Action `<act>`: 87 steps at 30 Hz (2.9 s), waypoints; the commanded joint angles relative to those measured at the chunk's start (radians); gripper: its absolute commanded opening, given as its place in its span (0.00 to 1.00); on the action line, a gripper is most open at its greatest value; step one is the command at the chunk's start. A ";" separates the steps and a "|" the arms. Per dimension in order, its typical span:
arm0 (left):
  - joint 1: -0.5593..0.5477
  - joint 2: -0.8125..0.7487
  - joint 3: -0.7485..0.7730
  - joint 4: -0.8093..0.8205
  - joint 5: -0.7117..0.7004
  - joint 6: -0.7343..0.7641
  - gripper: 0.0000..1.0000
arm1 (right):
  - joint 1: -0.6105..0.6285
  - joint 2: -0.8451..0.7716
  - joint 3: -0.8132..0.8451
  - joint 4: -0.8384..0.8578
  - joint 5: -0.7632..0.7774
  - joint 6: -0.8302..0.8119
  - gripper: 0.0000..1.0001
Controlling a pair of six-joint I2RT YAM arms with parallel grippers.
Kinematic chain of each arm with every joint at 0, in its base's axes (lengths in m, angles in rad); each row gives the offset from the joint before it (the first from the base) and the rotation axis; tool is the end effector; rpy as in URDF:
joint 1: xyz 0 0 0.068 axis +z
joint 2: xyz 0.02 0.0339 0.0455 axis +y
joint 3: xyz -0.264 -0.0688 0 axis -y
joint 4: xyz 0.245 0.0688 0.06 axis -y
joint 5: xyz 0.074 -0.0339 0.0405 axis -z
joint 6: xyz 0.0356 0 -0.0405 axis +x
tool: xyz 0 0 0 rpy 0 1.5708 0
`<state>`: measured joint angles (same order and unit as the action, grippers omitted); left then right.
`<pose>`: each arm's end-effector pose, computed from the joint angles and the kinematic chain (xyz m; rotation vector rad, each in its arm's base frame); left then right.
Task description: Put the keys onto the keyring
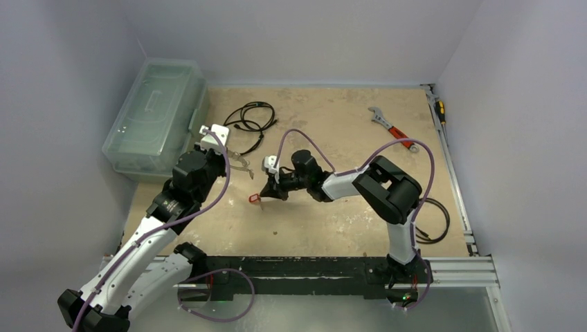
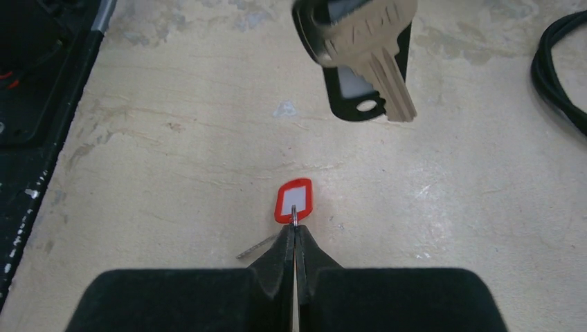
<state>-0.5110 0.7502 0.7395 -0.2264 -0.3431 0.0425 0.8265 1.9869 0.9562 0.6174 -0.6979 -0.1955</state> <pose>0.1603 -0.0761 0.3256 0.2525 1.7761 -0.0252 0.2521 0.3074 0.1350 -1.3861 1.5047 1.0919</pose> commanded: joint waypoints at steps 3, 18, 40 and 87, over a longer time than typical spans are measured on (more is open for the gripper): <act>0.005 -0.018 0.002 0.051 0.014 0.014 0.00 | 0.005 -0.077 -0.038 0.107 0.021 0.055 0.00; 0.005 -0.050 -0.019 0.096 0.116 0.024 0.00 | -0.001 -0.345 -0.264 0.228 0.235 0.187 0.00; 0.005 -0.014 -0.040 0.181 0.480 -0.001 0.00 | -0.239 -0.656 -0.403 0.278 0.172 0.439 0.00; 0.005 0.196 0.041 0.352 1.008 -0.254 0.00 | -0.144 -0.952 -0.198 -0.304 0.173 0.154 0.00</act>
<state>-0.5110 0.9390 0.7231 0.0669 0.6514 -0.1993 0.6743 1.0580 0.7158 0.3195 -0.4942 -0.0456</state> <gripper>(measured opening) 0.013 0.005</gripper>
